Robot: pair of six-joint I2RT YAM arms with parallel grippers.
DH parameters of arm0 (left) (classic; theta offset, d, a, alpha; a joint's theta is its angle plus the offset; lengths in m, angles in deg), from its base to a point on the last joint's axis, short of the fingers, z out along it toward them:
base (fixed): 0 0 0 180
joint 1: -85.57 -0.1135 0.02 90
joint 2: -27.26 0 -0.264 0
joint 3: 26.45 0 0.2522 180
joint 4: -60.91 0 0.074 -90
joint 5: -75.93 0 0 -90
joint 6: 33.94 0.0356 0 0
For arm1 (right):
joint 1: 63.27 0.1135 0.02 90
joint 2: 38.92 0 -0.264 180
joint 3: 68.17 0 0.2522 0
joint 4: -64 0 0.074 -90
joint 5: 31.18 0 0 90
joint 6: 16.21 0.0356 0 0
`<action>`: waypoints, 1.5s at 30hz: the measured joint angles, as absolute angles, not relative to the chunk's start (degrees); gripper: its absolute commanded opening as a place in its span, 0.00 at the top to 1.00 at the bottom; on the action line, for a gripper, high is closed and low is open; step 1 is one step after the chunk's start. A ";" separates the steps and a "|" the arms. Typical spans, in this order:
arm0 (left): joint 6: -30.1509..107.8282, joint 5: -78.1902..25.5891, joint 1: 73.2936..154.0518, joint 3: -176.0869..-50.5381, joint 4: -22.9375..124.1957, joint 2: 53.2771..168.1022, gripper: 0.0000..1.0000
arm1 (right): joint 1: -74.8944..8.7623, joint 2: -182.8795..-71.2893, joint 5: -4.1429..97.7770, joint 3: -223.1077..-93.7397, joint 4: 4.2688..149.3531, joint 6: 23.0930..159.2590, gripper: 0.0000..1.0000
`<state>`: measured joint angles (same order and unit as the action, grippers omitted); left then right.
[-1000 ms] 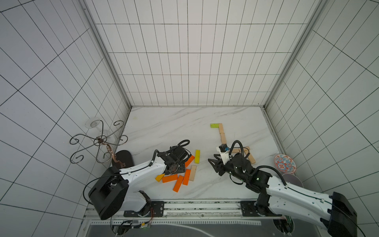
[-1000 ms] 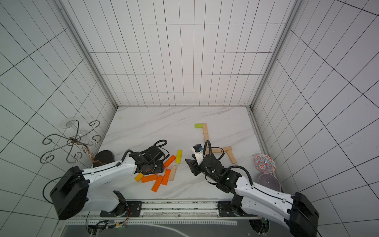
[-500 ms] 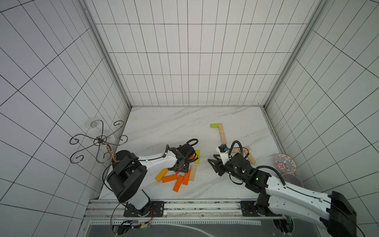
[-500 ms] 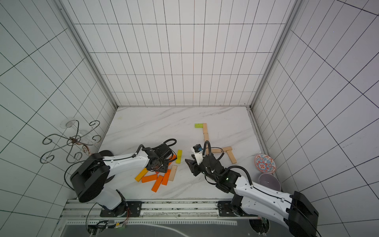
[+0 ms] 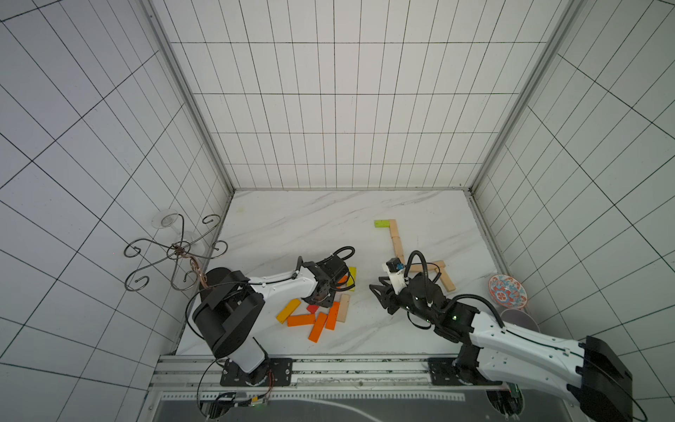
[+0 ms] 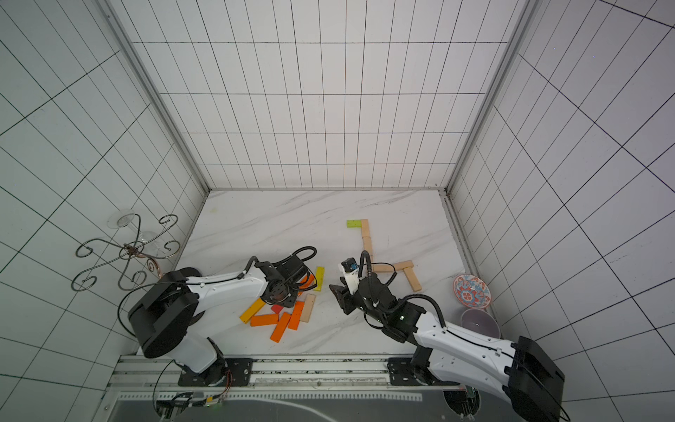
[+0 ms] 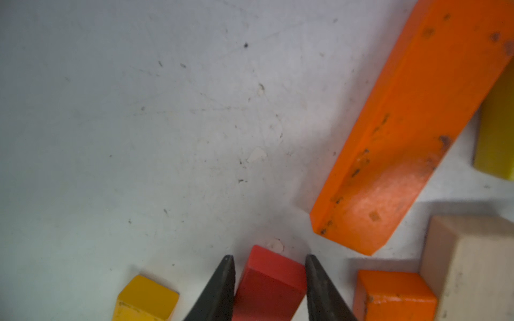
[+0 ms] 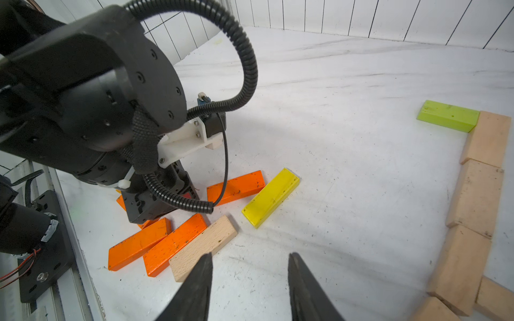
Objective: Assemble a giraffe with building blocks
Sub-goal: Pick up the building block from the center of the board, then place the building block at the center of the board.
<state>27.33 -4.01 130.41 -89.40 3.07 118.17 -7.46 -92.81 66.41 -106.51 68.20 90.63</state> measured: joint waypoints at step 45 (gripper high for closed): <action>47.72 -7.31 110.72 -142.16 -3.59 139.29 0.81 | -7.48 -93.42 66.98 -106.53 68.37 88.62 0.59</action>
